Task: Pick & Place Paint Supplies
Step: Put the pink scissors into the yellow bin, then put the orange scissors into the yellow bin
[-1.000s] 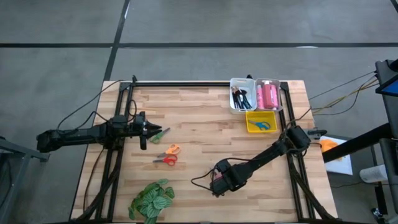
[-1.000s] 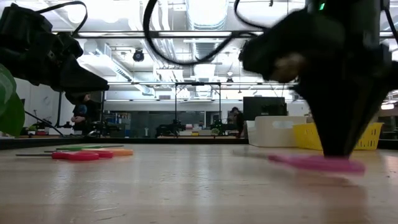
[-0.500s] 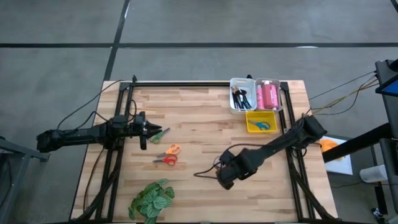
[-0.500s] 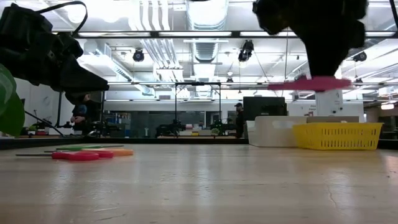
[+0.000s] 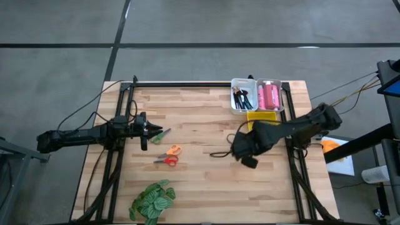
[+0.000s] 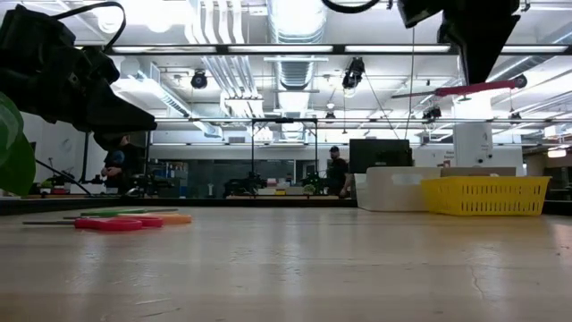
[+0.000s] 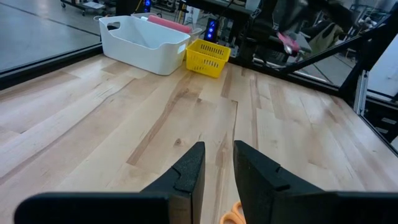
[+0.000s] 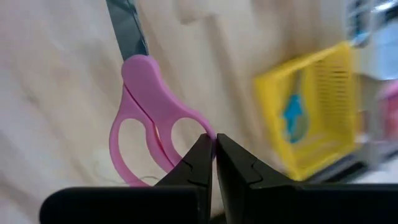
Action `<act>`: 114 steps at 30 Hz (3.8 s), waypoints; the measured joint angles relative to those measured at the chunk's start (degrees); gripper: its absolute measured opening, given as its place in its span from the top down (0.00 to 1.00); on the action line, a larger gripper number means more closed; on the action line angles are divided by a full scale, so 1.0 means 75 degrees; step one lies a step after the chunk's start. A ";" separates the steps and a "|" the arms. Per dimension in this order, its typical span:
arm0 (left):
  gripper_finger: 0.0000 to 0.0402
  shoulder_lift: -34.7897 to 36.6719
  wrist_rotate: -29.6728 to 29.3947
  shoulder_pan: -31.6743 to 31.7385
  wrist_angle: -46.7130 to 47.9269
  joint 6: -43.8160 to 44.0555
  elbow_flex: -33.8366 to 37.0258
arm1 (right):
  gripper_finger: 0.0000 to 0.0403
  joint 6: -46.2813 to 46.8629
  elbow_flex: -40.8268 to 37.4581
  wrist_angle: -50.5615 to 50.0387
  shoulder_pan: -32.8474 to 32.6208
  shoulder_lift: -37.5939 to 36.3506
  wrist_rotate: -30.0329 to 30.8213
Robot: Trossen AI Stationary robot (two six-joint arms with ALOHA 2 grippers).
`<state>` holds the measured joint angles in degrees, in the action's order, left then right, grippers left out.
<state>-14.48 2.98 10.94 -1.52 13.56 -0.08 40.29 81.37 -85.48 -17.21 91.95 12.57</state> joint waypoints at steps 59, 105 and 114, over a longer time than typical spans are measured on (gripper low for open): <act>0.78 0.0000 0.0000 0.0003 0.0000 -0.0002 0.0000 | 0.97 -0.6166 -0.5046 0.3055 0.5205 -0.3115 0.1011; 0.78 0.0000 0.0000 0.0000 0.0001 -0.0003 0.0000 | 0.84 -0.5935 -0.5005 0.2877 0.5298 -0.2044 0.0951; 0.78 0.0000 0.0000 0.0003 -0.0002 -0.0003 0.0000 | 0.83 -0.5909 -0.4980 0.2847 0.5304 -0.2409 0.0980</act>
<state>-14.48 2.98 10.96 -1.54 13.54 -0.08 -4.03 44.02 -64.13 22.57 73.88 19.92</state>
